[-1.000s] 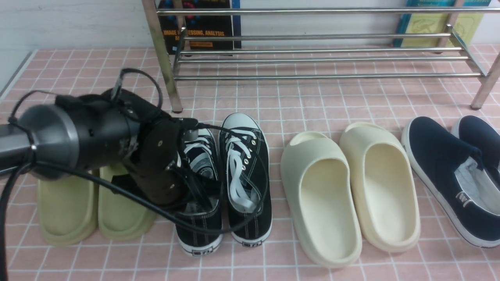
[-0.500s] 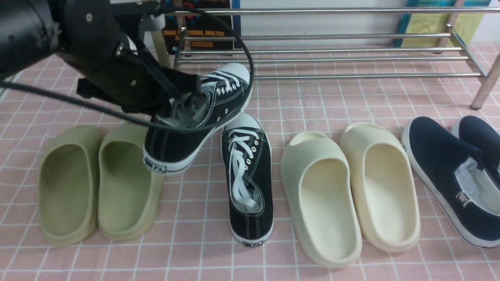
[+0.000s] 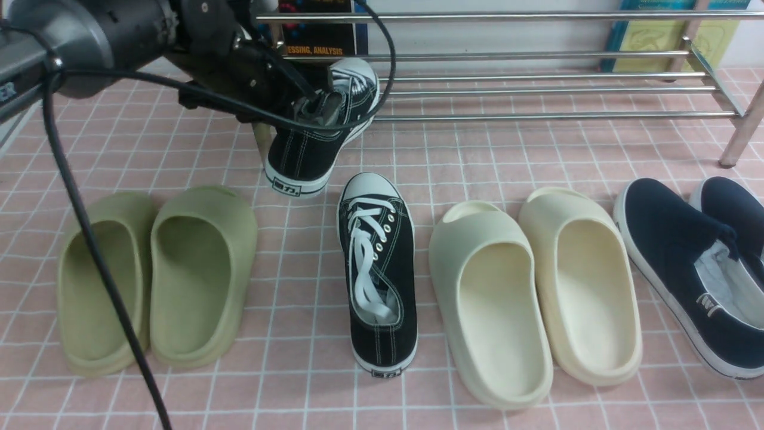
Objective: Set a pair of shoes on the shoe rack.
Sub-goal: Use the left arm to put a shoe into the shoe rack
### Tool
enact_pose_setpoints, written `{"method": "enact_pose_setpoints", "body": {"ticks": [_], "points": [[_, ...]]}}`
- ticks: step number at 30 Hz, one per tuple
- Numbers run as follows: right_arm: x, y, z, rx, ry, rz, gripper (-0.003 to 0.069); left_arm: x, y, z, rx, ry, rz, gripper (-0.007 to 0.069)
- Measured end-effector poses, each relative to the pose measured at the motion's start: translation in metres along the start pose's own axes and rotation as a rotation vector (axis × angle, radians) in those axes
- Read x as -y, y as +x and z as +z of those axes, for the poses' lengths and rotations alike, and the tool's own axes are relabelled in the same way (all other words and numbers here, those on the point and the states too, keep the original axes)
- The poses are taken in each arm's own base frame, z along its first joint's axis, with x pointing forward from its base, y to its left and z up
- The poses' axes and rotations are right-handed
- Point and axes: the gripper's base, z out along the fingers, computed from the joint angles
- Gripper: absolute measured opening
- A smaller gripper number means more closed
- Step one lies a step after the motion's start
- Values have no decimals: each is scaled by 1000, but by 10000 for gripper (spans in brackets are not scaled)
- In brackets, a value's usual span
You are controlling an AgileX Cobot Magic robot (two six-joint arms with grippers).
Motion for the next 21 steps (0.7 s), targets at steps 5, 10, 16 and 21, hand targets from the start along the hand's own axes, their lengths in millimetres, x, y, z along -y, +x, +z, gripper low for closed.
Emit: {"method": "enact_pose_setpoints", "body": {"ticks": [5, 10, 16, 21], "points": [[0, 0, 0, 0, 0, 0, 240, -2, -11, 28, 54, 10, -57, 20], [0, 0, 0, 0, 0, 0, 240, -4, -14, 51, 119, 27, -102, 21], [0, 0, 0, 0, 0, 0, 240, -3, -18, 69, 226, 68, -124, 23], [0, 0, 0, 0, 0, 0, 240, -4, -15, 81, 247, 73, -120, 27]]}}
